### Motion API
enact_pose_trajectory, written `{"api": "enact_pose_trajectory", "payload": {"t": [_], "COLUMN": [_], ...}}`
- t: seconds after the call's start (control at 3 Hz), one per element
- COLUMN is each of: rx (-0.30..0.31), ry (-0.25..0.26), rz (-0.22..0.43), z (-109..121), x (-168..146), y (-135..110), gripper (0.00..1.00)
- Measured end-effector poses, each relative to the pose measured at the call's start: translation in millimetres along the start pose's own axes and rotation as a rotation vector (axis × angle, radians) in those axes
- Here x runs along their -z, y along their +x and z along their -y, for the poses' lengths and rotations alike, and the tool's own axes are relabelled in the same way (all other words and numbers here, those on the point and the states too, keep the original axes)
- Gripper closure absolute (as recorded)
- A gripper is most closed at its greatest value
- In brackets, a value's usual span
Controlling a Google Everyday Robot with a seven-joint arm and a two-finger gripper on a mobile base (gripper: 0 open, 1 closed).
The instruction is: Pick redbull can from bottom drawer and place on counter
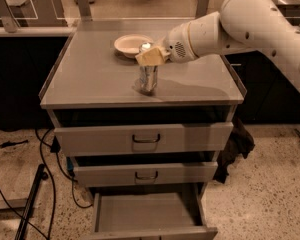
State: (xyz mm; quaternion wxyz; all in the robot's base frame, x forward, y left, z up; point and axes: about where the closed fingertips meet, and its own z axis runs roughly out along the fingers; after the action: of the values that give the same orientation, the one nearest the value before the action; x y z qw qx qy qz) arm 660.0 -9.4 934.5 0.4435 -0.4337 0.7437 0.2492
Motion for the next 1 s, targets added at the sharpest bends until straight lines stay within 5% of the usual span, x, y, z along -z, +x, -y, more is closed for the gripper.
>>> {"api": "enact_pose_trajectory", "payload": {"t": [1.0], "rx": [-0.06], "ry": [-0.016], "rz": [-0.012], "z": [6], "x": [-10], "y": [17], "gripper": [1.0]}}
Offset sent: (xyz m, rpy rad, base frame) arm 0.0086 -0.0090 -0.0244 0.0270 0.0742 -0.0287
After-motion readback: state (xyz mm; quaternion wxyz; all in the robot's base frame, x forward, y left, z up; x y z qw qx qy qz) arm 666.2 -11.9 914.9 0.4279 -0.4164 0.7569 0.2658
